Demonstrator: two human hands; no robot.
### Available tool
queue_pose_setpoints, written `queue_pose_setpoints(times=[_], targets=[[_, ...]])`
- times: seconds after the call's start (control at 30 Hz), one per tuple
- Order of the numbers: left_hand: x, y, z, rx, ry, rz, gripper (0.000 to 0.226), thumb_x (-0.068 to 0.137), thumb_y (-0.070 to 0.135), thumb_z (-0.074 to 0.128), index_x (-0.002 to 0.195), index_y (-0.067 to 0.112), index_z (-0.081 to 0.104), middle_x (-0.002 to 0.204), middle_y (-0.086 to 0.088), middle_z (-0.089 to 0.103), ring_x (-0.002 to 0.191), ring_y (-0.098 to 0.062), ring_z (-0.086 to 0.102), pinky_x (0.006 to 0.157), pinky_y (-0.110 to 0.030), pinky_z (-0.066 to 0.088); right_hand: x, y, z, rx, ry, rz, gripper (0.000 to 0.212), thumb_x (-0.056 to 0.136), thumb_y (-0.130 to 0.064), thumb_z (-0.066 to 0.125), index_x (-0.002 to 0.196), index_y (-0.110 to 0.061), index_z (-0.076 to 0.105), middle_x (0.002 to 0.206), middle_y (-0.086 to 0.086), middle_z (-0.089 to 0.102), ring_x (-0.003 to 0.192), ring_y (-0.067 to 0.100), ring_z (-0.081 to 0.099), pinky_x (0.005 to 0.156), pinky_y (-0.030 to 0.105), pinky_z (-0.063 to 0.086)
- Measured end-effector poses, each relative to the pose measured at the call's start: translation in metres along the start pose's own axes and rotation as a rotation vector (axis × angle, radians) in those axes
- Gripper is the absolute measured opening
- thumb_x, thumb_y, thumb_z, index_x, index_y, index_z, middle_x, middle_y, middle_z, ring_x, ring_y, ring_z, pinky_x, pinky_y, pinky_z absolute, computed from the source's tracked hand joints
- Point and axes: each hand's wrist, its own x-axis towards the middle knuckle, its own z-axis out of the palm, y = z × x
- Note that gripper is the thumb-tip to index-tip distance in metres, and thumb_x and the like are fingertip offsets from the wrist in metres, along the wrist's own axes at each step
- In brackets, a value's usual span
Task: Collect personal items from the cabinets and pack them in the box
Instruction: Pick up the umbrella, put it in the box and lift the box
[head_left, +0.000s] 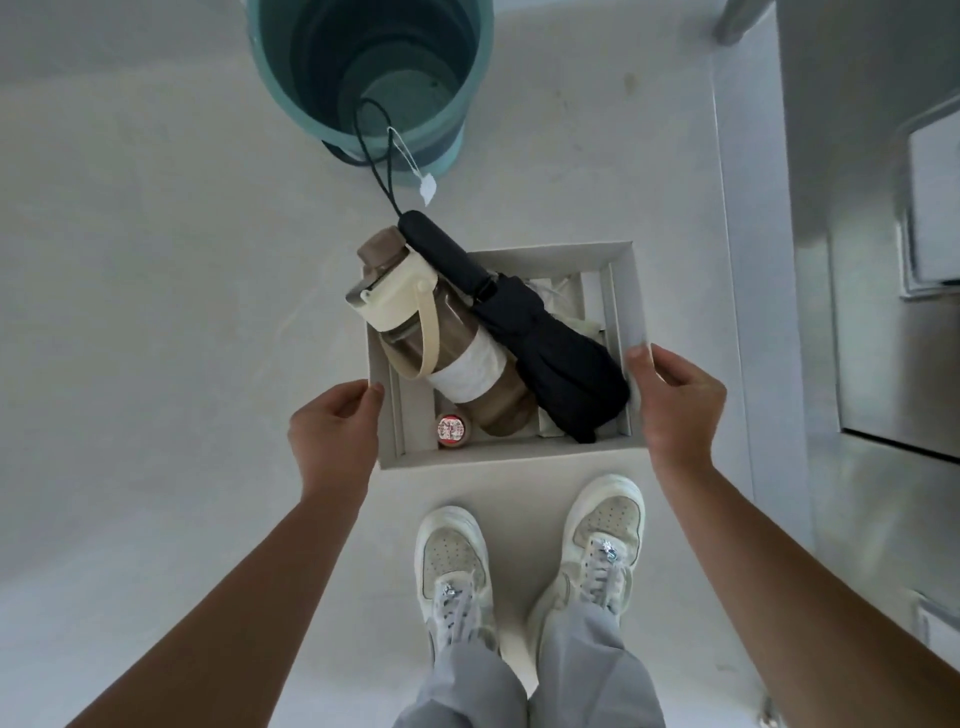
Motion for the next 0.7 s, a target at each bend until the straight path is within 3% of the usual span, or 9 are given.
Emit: queue_pose_setpoints(times=[0.1,0.13,0.17,0.2,0.27,0.37,0.5,0.63,0.7], targets=[[-0.004,-0.004,0.002,0.023,-0.05,-0.035,0.018,0.082,0.025,0.073,0.073,0.04,0.072,0.074,0.012,0.074,0.074,-0.013,0.072,0.077,-0.045,0.06,-0.001,0.011,-0.001,-0.061,0.014,0.024,0.015,0.089,-0.028,0.075,0.09,-0.015,0.083,0.05,-0.025,0.054,0.053,-0.005,0.051,0.068,0.022,0.043],[-0.007,-0.006,0.004,0.029,-0.051,-0.052,0.02,0.083,0.024,0.073,0.073,0.041,0.072,0.074,0.012,0.074,0.074,-0.013,0.072,0.078,-0.046,0.06,-0.002,0.014,-0.003,-0.075,0.017,0.026,0.014,0.09,-0.028,0.074,0.088,-0.017,0.082,0.047,-0.023,0.051,0.049,-0.003,0.048,0.064,0.022,0.041],[-0.01,-0.008,0.005,0.034,-0.049,-0.069,0.021,0.083,0.023,0.073,0.072,0.041,0.071,0.073,0.012,0.074,0.074,-0.014,0.072,0.078,-0.046,0.06,-0.004,0.014,-0.004,-0.092,0.023,0.022,0.017,0.091,-0.029,0.073,0.075,-0.027,0.067,0.046,-0.023,0.05,0.047,-0.003,0.047,0.06,0.02,0.039],[-0.012,-0.009,0.006,0.034,-0.045,-0.084,0.021,0.083,0.023,0.073,0.071,0.041,0.071,0.073,0.012,0.074,0.074,-0.014,0.072,0.079,-0.047,0.059,-0.005,0.016,-0.005,-0.098,0.029,0.031,0.028,0.091,-0.03,0.072,0.074,-0.008,0.068,0.045,-0.024,0.049,0.047,-0.004,0.047,0.058,0.016,0.038],[-0.015,-0.011,0.008,0.029,-0.045,-0.099,0.018,0.083,0.023,0.073,0.073,0.039,0.072,0.073,0.012,0.074,0.075,-0.015,0.072,0.08,-0.047,0.059,-0.006,0.019,-0.008,-0.105,0.022,0.041,0.022,0.09,-0.029,0.073,0.079,-0.01,0.076,0.046,-0.025,0.05,0.048,-0.007,0.049,0.055,0.008,0.037],[-0.014,-0.012,0.007,0.038,-0.063,-0.105,0.007,0.082,0.026,0.073,0.08,0.032,0.075,0.076,0.012,0.075,0.077,-0.013,0.072,0.082,-0.046,0.058,-0.004,0.019,-0.011,-0.113,-0.01,0.068,0.01,0.089,-0.023,0.075,0.082,-0.017,0.08,0.049,-0.024,0.054,0.051,-0.005,0.049,0.062,0.017,0.042],[-0.011,-0.013,0.004,0.051,-0.089,-0.11,0.005,0.081,0.028,0.074,0.086,0.027,0.077,0.077,0.012,0.075,0.079,-0.01,0.072,0.082,-0.044,0.059,-0.001,0.02,-0.013,-0.109,-0.034,0.072,0.014,0.088,-0.022,0.075,0.09,-0.008,0.08,0.073,-0.017,0.061,0.069,-0.007,0.054,0.077,0.022,0.046],[-0.012,-0.012,0.006,0.07,-0.085,-0.098,0.006,0.081,0.029,0.073,0.086,0.028,0.076,0.079,0.012,0.075,0.08,-0.01,0.071,0.083,-0.044,0.059,-0.005,0.016,-0.013,-0.149,-0.04,0.04,0.011,0.09,-0.02,0.072,0.091,-0.014,0.08,0.078,-0.012,0.072,0.067,-0.016,0.061,0.067,0.004,0.042],[-0.013,-0.01,0.008,0.089,-0.075,-0.082,0.004,0.083,0.029,0.072,0.085,0.029,0.075,0.079,0.012,0.075,0.08,-0.01,0.071,0.083,-0.044,0.058,-0.009,0.013,-0.015,-0.165,-0.034,0.027,0.008,0.091,-0.022,0.071,0.087,-0.022,0.078,0.078,-0.018,0.073,0.07,-0.019,0.063,0.066,0.005,0.042]])
